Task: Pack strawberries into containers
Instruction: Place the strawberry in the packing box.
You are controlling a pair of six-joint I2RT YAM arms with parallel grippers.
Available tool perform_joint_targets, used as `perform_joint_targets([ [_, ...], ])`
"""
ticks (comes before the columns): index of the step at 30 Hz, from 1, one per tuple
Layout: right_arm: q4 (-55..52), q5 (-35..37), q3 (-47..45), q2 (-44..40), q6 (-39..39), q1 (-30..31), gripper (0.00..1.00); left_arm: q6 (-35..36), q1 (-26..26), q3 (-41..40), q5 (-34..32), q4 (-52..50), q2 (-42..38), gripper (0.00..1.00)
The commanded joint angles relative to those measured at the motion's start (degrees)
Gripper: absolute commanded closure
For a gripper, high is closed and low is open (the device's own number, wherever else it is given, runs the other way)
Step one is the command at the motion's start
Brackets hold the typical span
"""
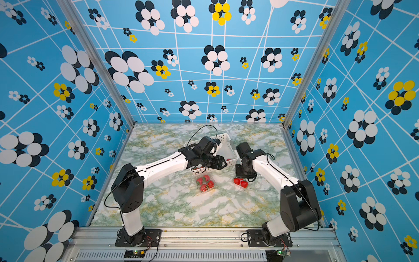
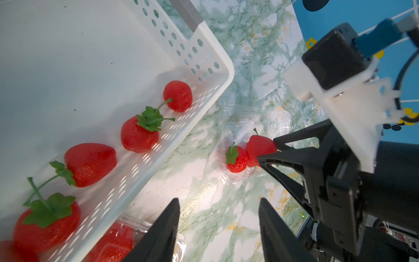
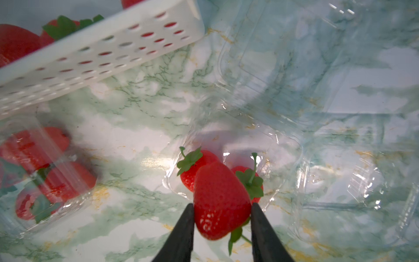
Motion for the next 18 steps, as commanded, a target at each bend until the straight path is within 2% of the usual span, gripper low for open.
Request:
perform_joint_targets([
  [1,2.93,0.19,-0.88,1.79,0.51,-0.63,0.79,0.24,-1.0,1.42,-0.5,-1.72,1.38,0.43],
  [9,4.75,-1.08,0.1,6.38,-0.59,-1.51,0.78,0.28,-1.16,1.67,-0.61,-2.1,1.63,0.43],
  [18,2.94,-0.66,2.43,7.85,-1.26,-1.61,0.5,0.62,-1.04,1.86,-1.28,-2.7,1.49,0.43],
])
